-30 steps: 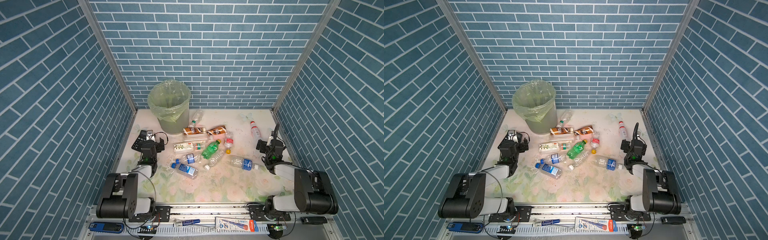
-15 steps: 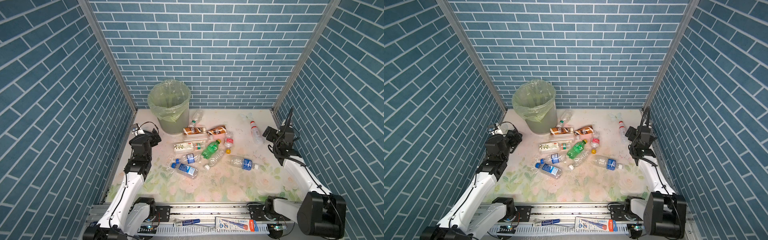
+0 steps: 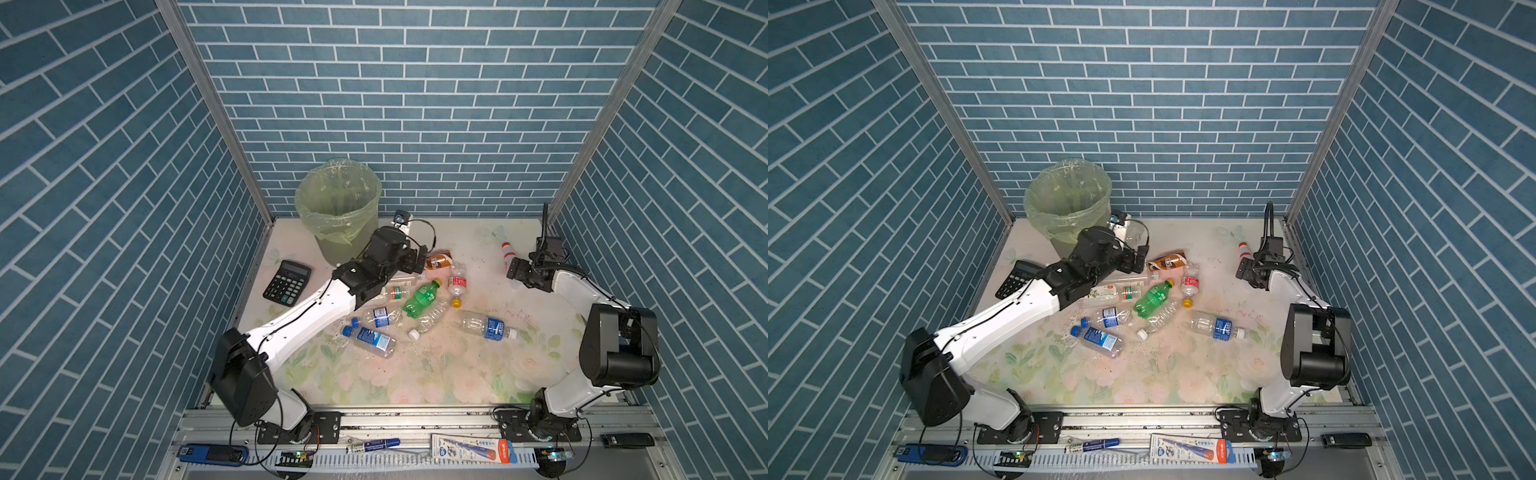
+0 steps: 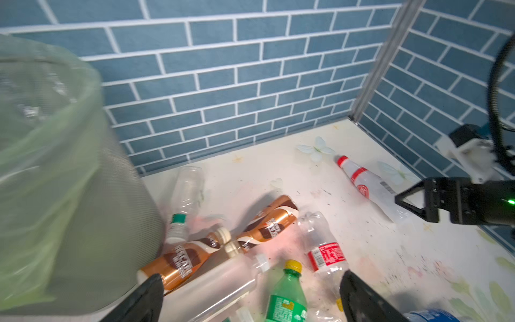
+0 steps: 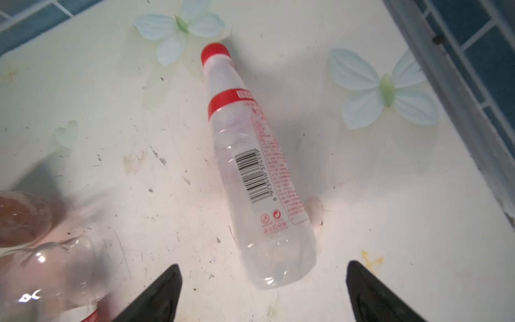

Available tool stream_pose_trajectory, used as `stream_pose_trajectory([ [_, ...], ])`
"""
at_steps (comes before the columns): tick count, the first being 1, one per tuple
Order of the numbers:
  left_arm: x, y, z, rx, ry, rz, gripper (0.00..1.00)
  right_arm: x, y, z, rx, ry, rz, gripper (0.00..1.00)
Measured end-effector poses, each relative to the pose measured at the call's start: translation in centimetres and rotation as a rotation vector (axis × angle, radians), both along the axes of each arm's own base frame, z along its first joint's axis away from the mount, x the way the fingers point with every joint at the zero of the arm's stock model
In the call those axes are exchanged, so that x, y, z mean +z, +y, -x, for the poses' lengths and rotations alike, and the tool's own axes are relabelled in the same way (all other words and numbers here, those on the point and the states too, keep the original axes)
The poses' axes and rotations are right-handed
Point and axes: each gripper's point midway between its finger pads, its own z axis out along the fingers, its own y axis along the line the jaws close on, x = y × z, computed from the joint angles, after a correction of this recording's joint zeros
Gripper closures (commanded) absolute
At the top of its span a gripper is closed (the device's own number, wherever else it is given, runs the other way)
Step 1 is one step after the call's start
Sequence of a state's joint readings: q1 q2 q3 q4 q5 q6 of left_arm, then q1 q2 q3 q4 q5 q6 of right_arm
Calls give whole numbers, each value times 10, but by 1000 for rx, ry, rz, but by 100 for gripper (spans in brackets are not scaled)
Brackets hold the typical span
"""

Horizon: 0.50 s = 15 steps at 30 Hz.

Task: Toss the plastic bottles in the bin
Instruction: 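Move the right gripper down toward the clear red-capped bottle, then close the right gripper on the red-capped bottle while the left arm reaches forward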

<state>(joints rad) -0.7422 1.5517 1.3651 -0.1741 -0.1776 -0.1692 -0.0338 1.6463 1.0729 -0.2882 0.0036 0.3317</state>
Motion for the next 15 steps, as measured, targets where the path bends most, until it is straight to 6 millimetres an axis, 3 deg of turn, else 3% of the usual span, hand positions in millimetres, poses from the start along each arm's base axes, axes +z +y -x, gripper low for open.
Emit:
stream_pose_trajectory([
  [3,-9,-21,-3,-47,18,-24,1,-7,1,-7,15,33,3,17],
  [7,-18,-33,-4,-82,32,-45,1,-13,1,-23,33,48,11,26],
  [11,-14,-42,-7,-120,26,-49,1,-25,1,-30,52,84,16,37],
  [15,-5,-55,-11,-156,50,12,1,-40,3,-27,67,133,11,41],
])
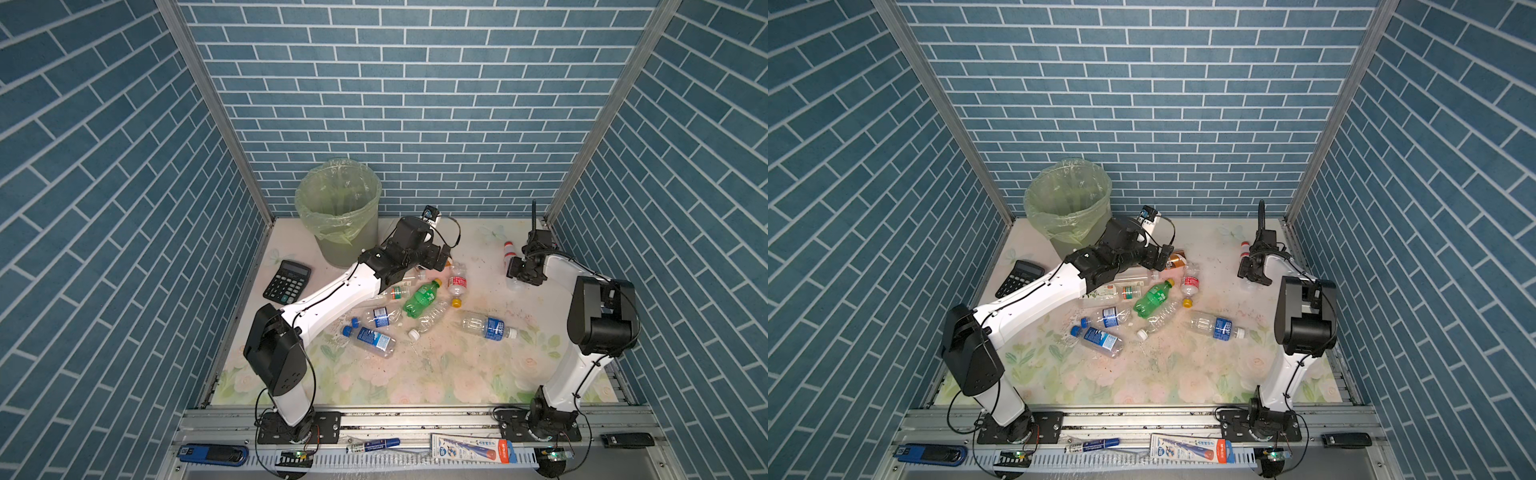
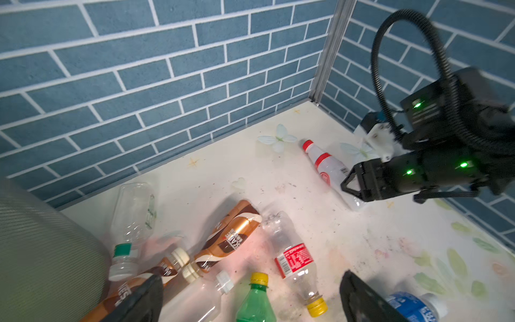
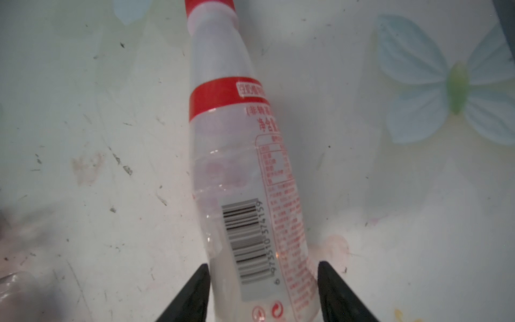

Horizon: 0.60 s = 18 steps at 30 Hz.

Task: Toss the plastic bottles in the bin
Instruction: 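Close the right gripper on the red-capped bottle while the left arm reaches forward, then lift the bottle upright with the right gripper toward the left gripper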

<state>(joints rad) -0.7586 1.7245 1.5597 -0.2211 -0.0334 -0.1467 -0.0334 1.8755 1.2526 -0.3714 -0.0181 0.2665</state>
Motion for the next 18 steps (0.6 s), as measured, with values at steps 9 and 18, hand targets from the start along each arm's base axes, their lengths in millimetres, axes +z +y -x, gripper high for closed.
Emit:
stream_pose_trajectory([
  [9,-13,-3,-5,23,164,8,1,-1,9,-6,26,11,-13,61],
  [18,-18,10,-2,126,279,57,1,4,47,0,110,26,-12,62],
])
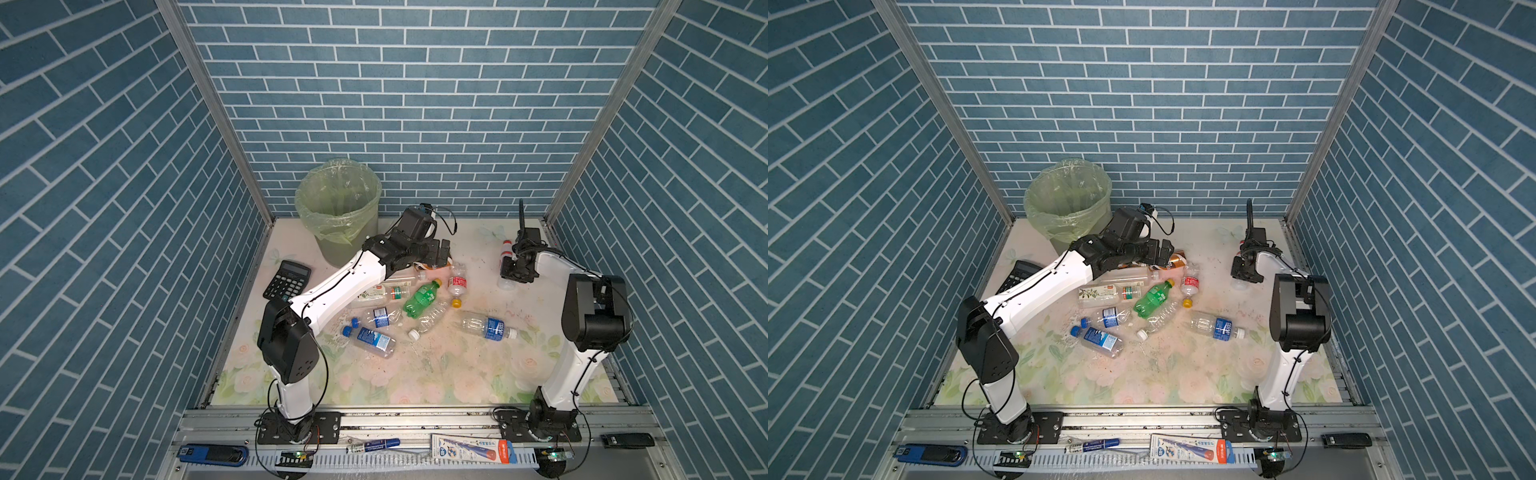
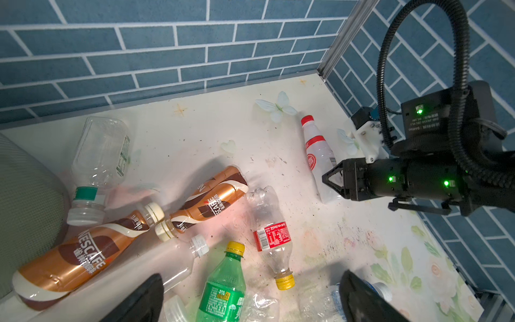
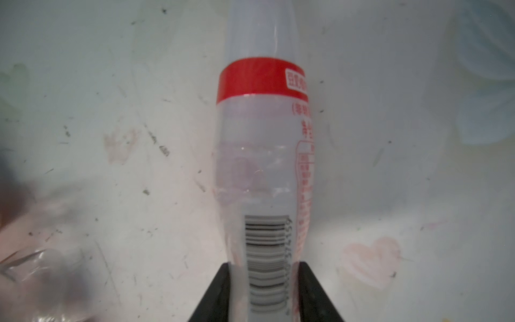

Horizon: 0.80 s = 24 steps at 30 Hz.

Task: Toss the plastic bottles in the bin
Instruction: 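Lift the bottle upright with the right gripper toward the left gripper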

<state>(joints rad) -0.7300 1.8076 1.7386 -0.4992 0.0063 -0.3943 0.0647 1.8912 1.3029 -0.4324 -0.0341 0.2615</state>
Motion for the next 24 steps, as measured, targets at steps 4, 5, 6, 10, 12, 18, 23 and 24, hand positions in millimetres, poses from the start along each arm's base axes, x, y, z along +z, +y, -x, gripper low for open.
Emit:
stream_pose_trajectory([
  [4,28,16,-16,81,36,99,1,27,48,11,112,-38,-16,62],
  [5,35,21,-22,99,43,133,1,39,60,12,138,-63,-26,62],
  [6,43,26,-29,117,48,168,1,54,74,15,171,-97,-41,63],
  [10,57,38,-53,164,76,257,1,107,119,28,285,-219,-120,63],
  [12,56,34,-60,170,99,284,1,129,134,34,327,-274,-156,64],
  [18,46,12,-67,156,196,368,1,158,175,50,438,-346,-236,64],
  [23,48,2,-69,149,242,446,1,173,202,61,498,-384,-288,66],
  [24,50,0,-70,147,243,462,1,177,205,62,506,-394,-297,66],
])
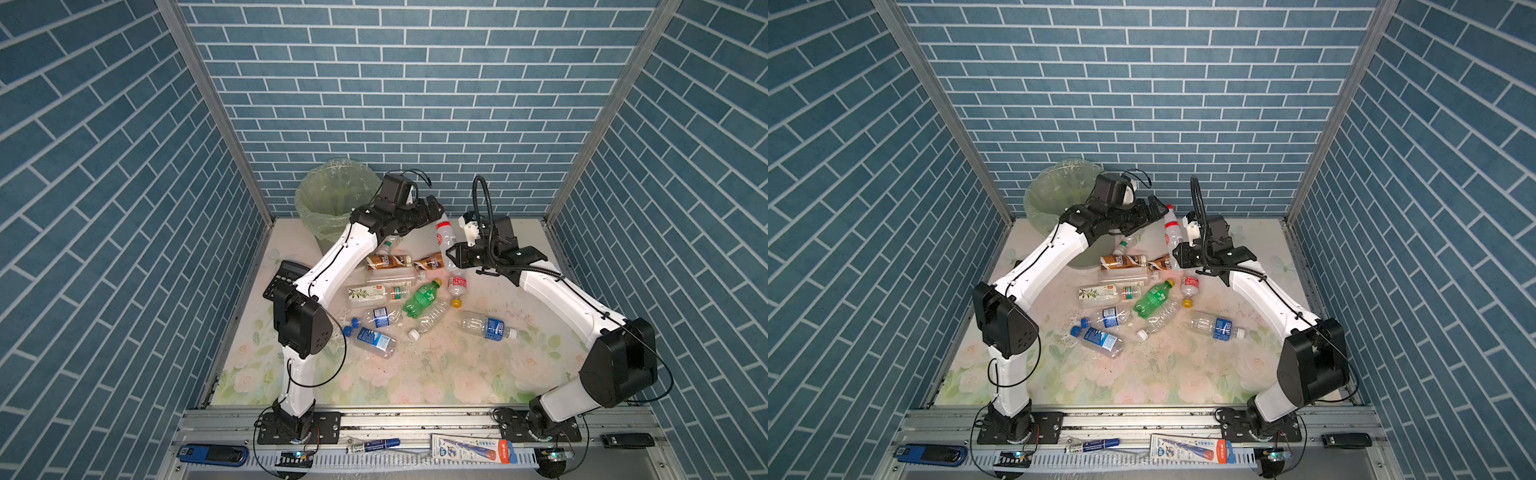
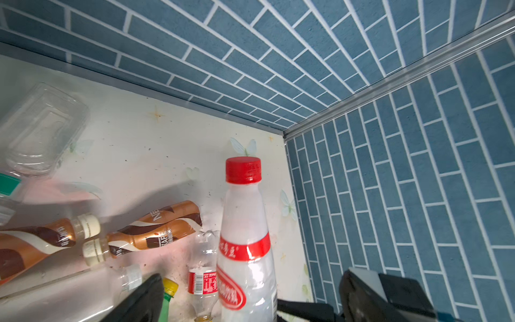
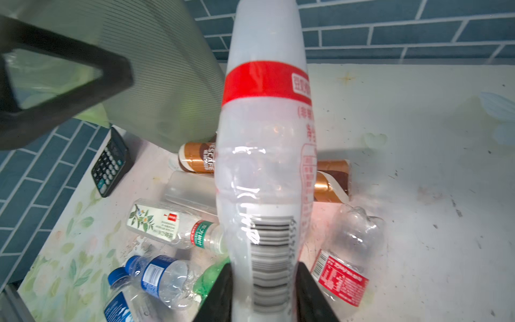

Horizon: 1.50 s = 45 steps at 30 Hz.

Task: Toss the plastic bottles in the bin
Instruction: 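Lift the bottle upright with the right gripper toward the left gripper, then grasp the red cap with the left gripper while the right gripper opens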

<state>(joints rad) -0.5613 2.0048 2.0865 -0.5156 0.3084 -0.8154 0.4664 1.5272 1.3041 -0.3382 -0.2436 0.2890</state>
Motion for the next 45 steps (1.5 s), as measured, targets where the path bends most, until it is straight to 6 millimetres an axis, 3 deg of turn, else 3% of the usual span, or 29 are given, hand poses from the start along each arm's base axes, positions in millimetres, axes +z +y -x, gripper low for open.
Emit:
stream_pose_trajectory([
  [7,8,-5,-6,7,-5,60,5,29,13,7,33,-75,-56,66],
  [12,5,-2,-15,26,-4,74,22,46,19,12,52,-112,-96,66],
  [18,19,-5,-26,18,-52,81,29,51,27,16,78,-126,-114,66],
  [22,28,-4,-26,12,-83,76,40,52,30,18,94,-135,-126,66],
  [29,28,-1,-29,7,-109,44,64,54,32,20,106,-145,-138,66],
  [35,29,1,-28,-14,-132,-3,74,56,35,21,119,-152,-150,65],
  [41,29,3,-28,-25,-157,-41,76,56,38,22,131,-160,-159,54],
  [45,27,5,-28,-33,-171,-71,79,57,41,24,148,-161,-166,39],
])
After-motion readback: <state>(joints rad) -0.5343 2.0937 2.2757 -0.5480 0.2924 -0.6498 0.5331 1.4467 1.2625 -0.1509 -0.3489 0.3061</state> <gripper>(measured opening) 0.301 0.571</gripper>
